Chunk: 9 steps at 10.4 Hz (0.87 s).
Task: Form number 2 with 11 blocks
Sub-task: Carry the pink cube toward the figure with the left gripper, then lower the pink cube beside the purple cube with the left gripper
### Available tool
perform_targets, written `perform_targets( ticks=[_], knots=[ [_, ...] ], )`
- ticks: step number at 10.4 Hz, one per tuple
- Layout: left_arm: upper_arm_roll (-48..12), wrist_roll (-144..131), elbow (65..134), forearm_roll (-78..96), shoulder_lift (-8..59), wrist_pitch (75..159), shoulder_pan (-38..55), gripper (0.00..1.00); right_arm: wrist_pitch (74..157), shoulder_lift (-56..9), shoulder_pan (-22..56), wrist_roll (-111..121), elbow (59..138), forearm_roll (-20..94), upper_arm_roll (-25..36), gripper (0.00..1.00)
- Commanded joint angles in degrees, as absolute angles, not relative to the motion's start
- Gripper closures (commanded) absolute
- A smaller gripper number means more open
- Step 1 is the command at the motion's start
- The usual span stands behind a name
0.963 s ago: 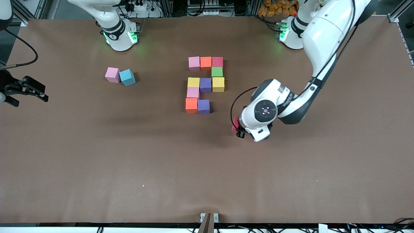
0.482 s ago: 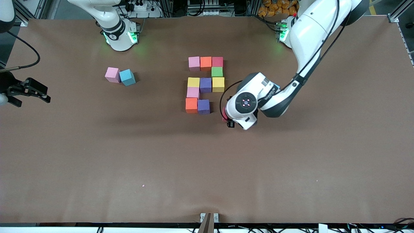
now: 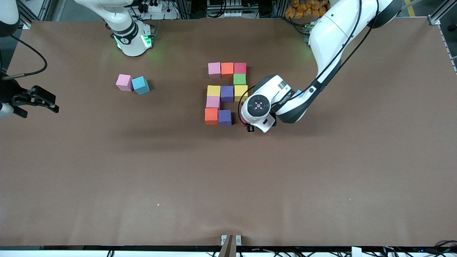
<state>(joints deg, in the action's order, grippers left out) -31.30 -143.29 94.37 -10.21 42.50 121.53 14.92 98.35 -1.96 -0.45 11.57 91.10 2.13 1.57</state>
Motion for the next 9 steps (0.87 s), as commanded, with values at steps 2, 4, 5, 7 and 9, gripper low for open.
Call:
perform_targets(
  ticks=[2, 4, 5, 7, 9],
  knots=[
    [-30.9, -146.8, 95.8, -14.1, 41.9, 124.6, 16.8, 0.39, 91.5, -1.7, -3.3, 11.2, 86.6, 1.7, 2.5, 0.00],
    [-30.9, -146.9, 95.8, -16.0, 41.9, 124.7, 18.0, 0.39, 90.4, -1.8, -3.3, 11.1, 84.9, 1.7, 2.5, 0.00],
    [-30.9, -146.8, 96.1, -17.2, 42.0, 125.5, 18.0, 0.39, 90.4, -2.4, -3.1, 11.2, 85.1, 1.7, 2.5, 0.00],
    [-30.9, -146.7, 97.5, -18.5, 42.0, 127.9, 18.2, 0.39, 90.6, -2.7, -2.9, 11.3, 85.1, 1.0, 2.5, 0.00],
    [-31.0, -146.2, 97.5, -19.0, 42.0, 128.1, 18.3, 0.38, 90.4, -2.6, -2.9, 11.3, 85.1, 1.1, 2.5, 0.00]
  ],
)
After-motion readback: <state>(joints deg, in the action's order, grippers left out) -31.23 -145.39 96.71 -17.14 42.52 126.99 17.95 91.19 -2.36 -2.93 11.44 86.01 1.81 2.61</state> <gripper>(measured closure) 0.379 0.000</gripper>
